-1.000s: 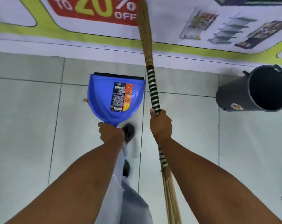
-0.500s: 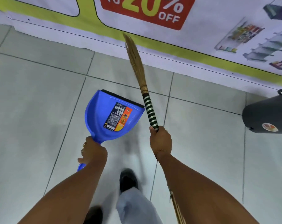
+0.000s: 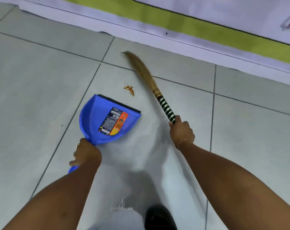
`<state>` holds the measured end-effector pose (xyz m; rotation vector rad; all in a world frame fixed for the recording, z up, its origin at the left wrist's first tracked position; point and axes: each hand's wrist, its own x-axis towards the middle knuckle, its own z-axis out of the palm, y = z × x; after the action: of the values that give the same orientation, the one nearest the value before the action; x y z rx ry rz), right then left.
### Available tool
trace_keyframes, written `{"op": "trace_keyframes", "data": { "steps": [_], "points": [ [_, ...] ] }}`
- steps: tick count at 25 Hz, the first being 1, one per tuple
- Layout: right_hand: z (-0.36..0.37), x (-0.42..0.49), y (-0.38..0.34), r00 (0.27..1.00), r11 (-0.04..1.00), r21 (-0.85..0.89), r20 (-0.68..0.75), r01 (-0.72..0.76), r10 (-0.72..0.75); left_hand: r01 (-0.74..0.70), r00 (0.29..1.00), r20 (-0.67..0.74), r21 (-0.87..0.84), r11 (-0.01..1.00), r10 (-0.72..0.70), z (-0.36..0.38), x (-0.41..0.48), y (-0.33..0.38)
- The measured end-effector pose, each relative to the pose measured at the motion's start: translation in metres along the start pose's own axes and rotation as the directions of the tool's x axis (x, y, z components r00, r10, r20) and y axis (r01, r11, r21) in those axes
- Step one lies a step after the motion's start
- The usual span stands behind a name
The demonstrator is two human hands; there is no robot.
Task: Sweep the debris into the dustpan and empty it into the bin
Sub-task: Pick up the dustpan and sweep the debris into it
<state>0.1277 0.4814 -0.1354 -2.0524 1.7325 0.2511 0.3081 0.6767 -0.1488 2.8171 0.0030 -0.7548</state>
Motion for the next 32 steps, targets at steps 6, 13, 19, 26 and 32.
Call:
{"op": "trace_keyframes", "data": {
  "steps": [6, 13, 19, 26, 32],
  "points": [
    [0.025, -0.005, 0.001, 0.999, 0.999, 0.019, -0.005, 0.040, -0.040, -0.188, 0.982, 0.018, 0.029, 0.982, 0.187, 0.015, 0.016, -0.015],
    [0.020, 0.010, 0.010, 0.996, 0.996, -0.088, -0.084, -0.007, -0.001, -0.315, 0.933, -0.087, 0.278, 0.907, 0.350, 0.009, 0.029, -0.027],
    [0.017, -0.001, 0.028, 0.982, 0.962, -0.210, -0.032, 0.176, -0.187, -0.340, 0.928, -0.021, 0.361, 0.868, 0.372, -0.016, 0.060, -0.003],
    [0.002, -0.021, 0.049, 0.951, 0.932, -0.267, -0.124, 0.244, -0.284, -0.358, 0.923, 0.011, 0.394, 0.846, 0.385, -0.018, 0.066, 0.004],
    [-0.010, -0.014, 0.036, 0.983, 0.972, -0.212, -0.133, 0.099, -0.129, -0.354, 0.922, -0.014, 0.381, 0.854, 0.388, -0.022, 0.064, -0.024]
  ]
}}
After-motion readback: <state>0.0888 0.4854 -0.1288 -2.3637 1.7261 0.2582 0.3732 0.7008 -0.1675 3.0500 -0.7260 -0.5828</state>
